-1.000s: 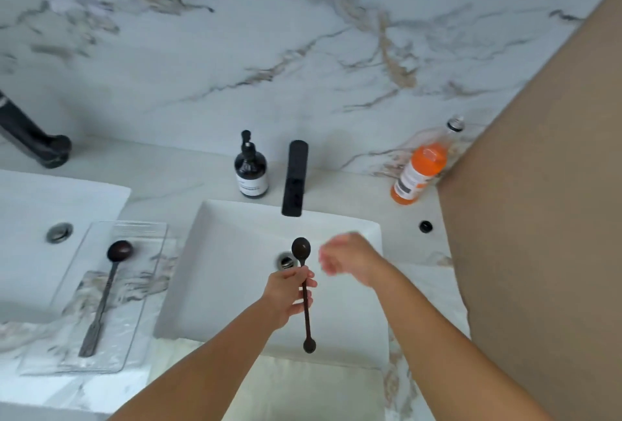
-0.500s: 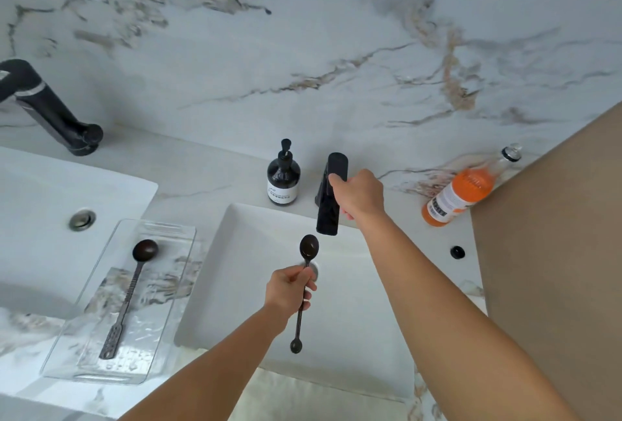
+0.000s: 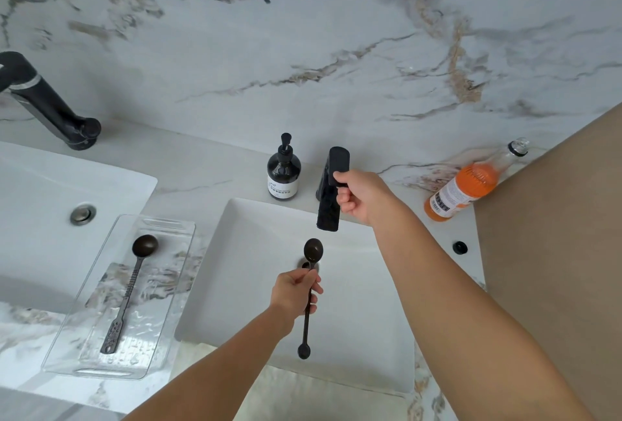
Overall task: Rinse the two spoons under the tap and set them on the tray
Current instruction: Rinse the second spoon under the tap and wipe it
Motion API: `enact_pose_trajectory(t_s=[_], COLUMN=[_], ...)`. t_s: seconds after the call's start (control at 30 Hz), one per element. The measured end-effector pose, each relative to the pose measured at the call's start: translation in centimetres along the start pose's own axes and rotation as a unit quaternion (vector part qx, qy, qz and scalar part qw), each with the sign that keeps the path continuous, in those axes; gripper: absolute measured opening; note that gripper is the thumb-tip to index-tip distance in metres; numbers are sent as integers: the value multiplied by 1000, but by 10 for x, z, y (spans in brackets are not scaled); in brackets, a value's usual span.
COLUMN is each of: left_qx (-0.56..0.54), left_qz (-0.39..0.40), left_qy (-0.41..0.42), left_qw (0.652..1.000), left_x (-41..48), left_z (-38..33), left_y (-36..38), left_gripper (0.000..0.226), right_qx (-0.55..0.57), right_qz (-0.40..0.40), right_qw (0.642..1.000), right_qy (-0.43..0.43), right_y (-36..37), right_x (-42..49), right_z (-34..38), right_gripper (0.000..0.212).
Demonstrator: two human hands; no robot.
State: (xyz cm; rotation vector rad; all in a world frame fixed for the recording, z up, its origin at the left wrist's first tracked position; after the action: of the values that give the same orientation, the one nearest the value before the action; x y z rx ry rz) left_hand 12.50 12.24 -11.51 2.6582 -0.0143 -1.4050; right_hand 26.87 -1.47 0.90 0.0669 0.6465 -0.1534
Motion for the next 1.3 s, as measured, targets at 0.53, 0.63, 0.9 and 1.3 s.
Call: enact_pose_trajectory(t_s=[0.53,0.63,0.9,1.3], left_qx=[18,17,5,62], left_qz=[9,8,-1,13], left_qy=[9,5,0,52], left_qw=[1000,1000,1000,997], left_x=[-3,-4,-9,-14], left_z=[-12,-12,-10,-23], left_y=[12,12,11,11], left_gripper=[25,25,24,29], right_qx=[55,68,-21,48], right_qz=[-11,-16,-207,49], right_qw=[997,996,976,998], right_qy=[-43,-53,-58,8], right_y=[-2,-1,-46,-2], right_x=[-7,-9,-9,-24], right_z=[14,16,-46,-136], right_gripper=[15,13,17,9])
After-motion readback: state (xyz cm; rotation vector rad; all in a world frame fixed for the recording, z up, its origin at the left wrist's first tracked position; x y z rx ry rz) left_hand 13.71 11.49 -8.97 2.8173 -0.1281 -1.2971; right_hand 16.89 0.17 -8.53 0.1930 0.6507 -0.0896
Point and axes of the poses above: each hand's wrist, its own x-axis towards the middle knuckle, its own y-axis out of the palm, z = x × y, the point moved 3 cm from there along x, towards the middle knuckle, and after that the axes turned 9 degrees about -y, right-handed, at the moved point
